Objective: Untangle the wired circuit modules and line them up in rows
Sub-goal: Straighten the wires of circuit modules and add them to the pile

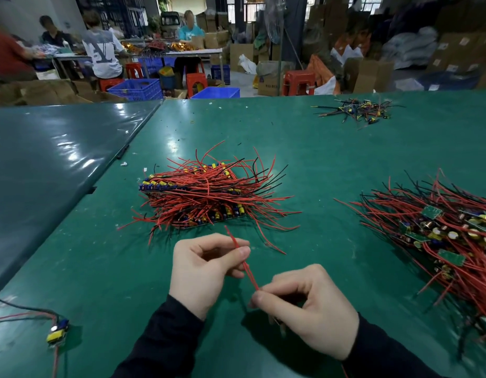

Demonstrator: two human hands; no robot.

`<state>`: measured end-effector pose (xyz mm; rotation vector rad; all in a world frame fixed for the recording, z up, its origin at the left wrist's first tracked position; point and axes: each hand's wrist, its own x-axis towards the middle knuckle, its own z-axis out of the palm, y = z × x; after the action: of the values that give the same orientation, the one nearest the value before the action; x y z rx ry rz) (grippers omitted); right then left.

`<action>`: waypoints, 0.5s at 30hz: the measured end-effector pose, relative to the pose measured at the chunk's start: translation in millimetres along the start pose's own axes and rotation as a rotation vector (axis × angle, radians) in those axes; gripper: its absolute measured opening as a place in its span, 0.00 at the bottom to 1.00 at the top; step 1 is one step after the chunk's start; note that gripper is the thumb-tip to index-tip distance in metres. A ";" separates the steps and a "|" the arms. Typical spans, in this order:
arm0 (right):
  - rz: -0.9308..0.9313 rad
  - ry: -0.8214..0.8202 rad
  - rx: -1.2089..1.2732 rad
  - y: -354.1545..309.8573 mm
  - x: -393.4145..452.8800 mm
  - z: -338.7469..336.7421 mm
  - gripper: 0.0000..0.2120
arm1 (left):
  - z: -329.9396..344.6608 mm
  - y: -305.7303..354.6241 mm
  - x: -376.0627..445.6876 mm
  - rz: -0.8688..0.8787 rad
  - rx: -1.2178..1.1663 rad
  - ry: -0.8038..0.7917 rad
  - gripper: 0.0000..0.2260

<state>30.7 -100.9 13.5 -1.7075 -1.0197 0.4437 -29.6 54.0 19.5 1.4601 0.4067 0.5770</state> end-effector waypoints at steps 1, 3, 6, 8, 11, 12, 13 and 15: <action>-0.050 0.005 -0.120 1.0 -0.8 1.4 0.13 | 1.3 -2.1 -0.5 0.032 0.059 0.005 0.13; -0.064 0.008 -0.195 2.4 -0.8 2.6 0.15 | 3.0 -2.9 -1.4 0.093 0.109 -0.001 0.13; 0.083 0.012 -0.020 3.5 1.4 1.7 0.13 | 1.9 1.6 -0.7 0.138 0.022 0.020 0.09; 0.210 0.003 0.119 4.5 3.9 -0.2 0.10 | 1.9 5.7 -1.6 0.153 -0.052 0.017 0.04; 0.305 0.003 0.217 5.1 7.1 -2.9 0.11 | 5.2 8.6 -6.9 0.208 -0.066 -0.026 0.03; 0.324 0.004 0.236 4.7 7.8 -3.7 0.11 | 5.9 9.0 -8.4 0.219 -0.068 -0.035 0.04; 0.333 0.005 0.243 4.3 8.5 -4.3 0.10 | 6.3 9.6 -9.1 0.220 -0.079 -0.035 0.04; 0.323 -0.003 0.234 3.5 8.4 -5.7 0.10 | 5.3 10.2 -8.0 0.211 -0.104 -0.004 0.05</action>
<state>40.9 -97.8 14.0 -1.6608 -0.6637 0.7442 -34.1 45.2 29.4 1.4128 0.2169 0.7528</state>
